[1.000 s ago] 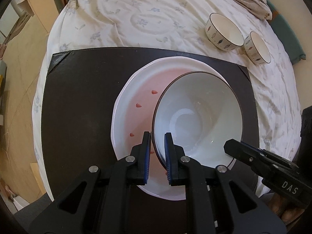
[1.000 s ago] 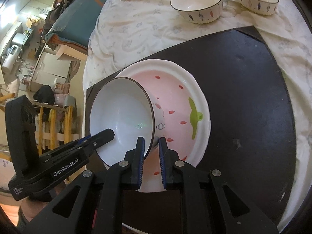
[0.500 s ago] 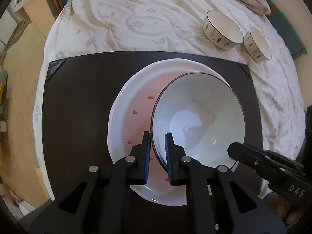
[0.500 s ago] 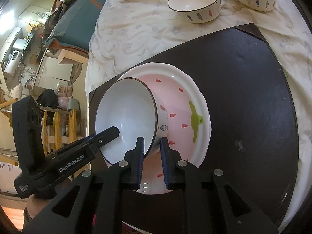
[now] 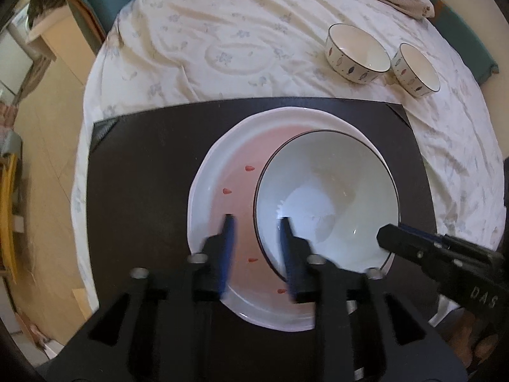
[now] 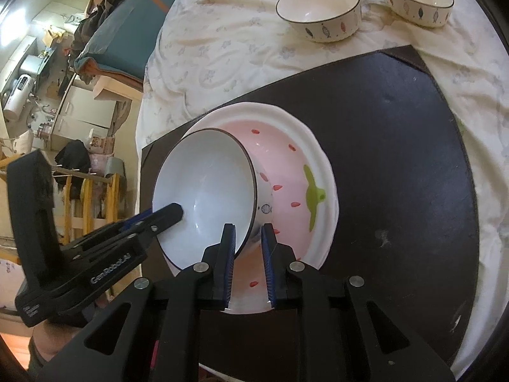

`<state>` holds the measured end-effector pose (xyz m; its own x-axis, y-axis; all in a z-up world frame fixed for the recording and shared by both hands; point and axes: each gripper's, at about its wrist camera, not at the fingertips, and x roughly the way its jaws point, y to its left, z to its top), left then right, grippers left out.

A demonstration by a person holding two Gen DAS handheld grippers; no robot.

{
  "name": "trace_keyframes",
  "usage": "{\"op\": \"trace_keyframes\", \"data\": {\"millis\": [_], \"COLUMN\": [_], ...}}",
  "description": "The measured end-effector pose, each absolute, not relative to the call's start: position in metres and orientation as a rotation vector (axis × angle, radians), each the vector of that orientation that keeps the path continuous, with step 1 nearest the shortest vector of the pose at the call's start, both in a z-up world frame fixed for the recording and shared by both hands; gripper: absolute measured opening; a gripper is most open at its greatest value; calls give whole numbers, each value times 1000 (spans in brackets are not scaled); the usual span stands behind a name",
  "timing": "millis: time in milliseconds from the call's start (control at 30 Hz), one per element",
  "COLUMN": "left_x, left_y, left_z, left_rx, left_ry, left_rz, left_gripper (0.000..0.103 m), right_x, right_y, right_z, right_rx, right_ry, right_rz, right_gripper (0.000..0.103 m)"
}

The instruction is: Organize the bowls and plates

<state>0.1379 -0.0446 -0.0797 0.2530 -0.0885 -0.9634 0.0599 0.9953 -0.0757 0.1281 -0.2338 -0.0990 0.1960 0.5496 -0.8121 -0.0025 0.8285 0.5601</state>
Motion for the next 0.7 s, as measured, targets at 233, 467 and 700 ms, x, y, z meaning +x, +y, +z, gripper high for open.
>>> {"op": "trace_keyframes", "data": {"millis": [233,467,700], "left_x": [131,126,128], "left_y": [-41,-36,-42], "left_z": [-69,-49,-34], "left_rx": [-5,-47,-40], "left_ry": [1292,1239,1157], "left_rz": [-70,-22,20], "left_gripper": [51,51,81], "right_x": [126,126,120], "right_y": [-239,-247,-258], "right_z": [-93,-85,-72], "right_rx": [490,497,525], "right_ry": [1318,1313,1265], "right_rz": [397,395,409], "right_gripper": [20,21,78]}}
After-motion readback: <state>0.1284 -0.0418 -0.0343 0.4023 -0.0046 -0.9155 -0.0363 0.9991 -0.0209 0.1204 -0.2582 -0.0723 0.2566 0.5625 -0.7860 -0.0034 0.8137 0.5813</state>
